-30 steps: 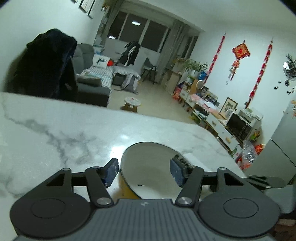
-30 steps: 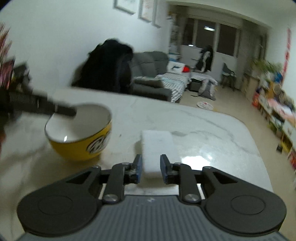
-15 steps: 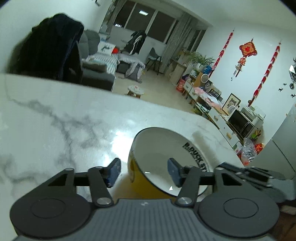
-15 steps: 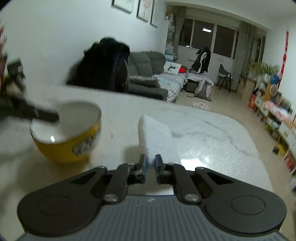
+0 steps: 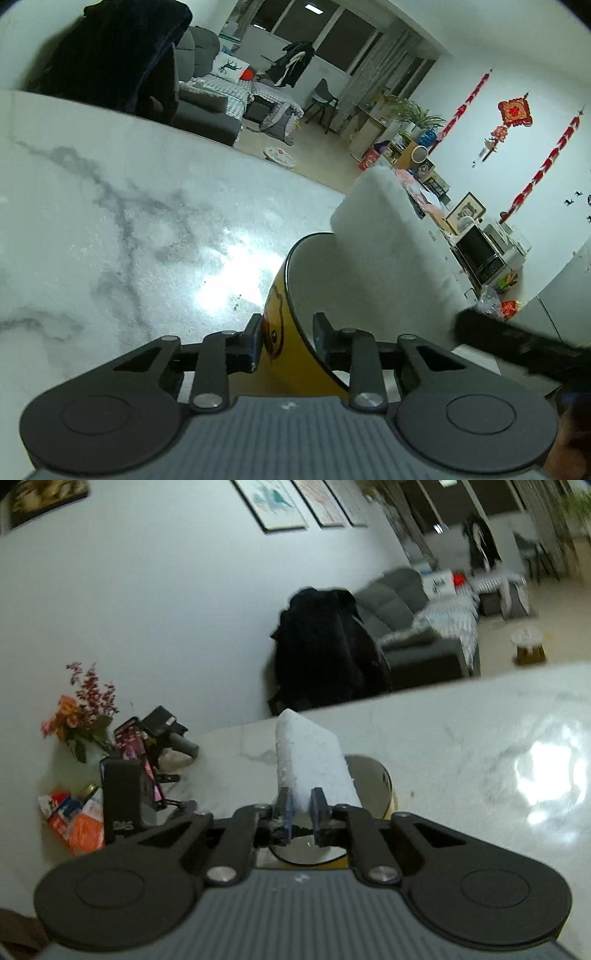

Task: Clean bowl
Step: 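Lift and tilt the bowl with the left tool while the right tool brings the sponge inside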

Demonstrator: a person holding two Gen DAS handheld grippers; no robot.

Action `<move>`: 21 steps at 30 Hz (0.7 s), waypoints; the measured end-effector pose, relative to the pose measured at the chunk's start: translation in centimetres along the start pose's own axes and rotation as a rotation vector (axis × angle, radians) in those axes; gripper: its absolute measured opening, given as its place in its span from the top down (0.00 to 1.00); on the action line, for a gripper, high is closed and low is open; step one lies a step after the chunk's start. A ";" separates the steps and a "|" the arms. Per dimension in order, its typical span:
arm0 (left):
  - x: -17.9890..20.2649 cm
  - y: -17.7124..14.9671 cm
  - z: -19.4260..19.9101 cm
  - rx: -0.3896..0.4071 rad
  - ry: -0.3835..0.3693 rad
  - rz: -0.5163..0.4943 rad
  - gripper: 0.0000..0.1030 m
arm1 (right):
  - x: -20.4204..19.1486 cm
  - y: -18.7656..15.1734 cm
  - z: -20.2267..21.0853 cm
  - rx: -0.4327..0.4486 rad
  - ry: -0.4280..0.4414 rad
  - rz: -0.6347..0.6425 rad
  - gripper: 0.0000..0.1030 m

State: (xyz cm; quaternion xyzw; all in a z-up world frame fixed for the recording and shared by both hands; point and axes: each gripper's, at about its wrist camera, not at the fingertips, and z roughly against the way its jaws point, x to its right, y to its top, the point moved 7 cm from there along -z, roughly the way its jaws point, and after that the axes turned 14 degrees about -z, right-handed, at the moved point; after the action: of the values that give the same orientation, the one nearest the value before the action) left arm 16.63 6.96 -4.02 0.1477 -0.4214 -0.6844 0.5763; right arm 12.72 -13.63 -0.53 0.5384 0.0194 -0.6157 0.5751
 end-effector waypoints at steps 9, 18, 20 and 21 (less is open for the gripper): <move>2.6 0.8 0.8 0.126 0.079 -0.153 0.81 | 2.1 -2.8 1.5 0.012 -0.035 -0.027 0.88; 7.1 0.7 1.5 0.223 0.167 -0.450 0.83 | 1.4 -3.9 2.8 0.098 -0.144 0.173 0.79; 7.6 0.5 1.4 0.230 0.178 -0.475 0.83 | 1.2 -3.9 2.9 0.105 -0.152 0.190 0.78; 7.7 0.4 1.3 0.231 0.179 -0.481 0.83 | 1.2 -3.9 2.9 0.108 -0.156 0.198 0.78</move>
State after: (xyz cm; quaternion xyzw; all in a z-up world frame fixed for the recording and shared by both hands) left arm 13.73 0.45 -0.77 0.3682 -0.3969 -0.7332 0.4115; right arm 8.31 -14.96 -2.43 0.5184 -0.1119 -0.5961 0.6028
